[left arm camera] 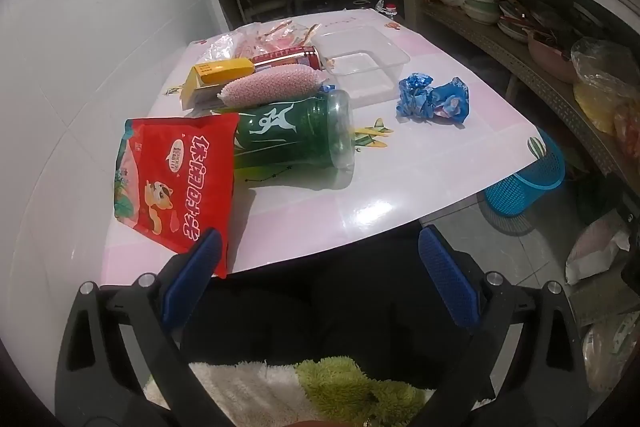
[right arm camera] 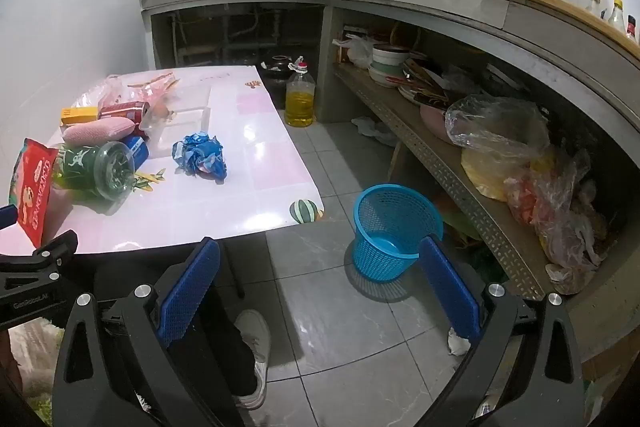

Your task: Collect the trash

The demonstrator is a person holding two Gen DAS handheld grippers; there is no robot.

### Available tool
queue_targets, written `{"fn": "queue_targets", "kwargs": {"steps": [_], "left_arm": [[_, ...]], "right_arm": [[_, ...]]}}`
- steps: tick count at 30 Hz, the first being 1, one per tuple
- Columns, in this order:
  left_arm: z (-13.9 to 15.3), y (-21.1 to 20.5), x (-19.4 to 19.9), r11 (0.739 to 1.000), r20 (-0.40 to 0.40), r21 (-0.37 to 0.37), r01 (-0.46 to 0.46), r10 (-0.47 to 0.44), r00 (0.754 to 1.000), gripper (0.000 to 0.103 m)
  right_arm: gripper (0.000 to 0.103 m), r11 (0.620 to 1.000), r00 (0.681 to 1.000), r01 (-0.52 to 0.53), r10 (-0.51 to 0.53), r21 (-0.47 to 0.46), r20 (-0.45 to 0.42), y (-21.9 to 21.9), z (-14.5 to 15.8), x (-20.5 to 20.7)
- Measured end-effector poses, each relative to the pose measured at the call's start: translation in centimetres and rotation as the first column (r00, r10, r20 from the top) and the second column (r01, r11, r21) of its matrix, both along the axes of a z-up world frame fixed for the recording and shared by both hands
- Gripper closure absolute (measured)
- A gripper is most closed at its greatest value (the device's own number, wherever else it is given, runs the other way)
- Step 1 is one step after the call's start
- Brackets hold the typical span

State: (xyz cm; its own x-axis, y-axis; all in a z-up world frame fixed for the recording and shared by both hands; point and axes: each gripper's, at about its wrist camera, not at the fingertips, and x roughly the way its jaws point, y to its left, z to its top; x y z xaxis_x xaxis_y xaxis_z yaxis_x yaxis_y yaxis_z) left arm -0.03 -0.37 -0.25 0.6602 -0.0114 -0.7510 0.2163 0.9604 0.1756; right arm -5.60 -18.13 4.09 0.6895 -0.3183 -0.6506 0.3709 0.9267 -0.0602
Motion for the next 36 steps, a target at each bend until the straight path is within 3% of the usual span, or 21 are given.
{"fn": "queue_targets", "kwargs": {"steps": [36], "left_arm": [[0.14,0.52,0.29,1.000,-0.008,-0.019,-0.002,0.002,1.000,0.008]], "right_arm": [[0.006,1.000,1.000,-0.005,0.005,-0.011,-0.001,0.36,0.31,0.72]]}}
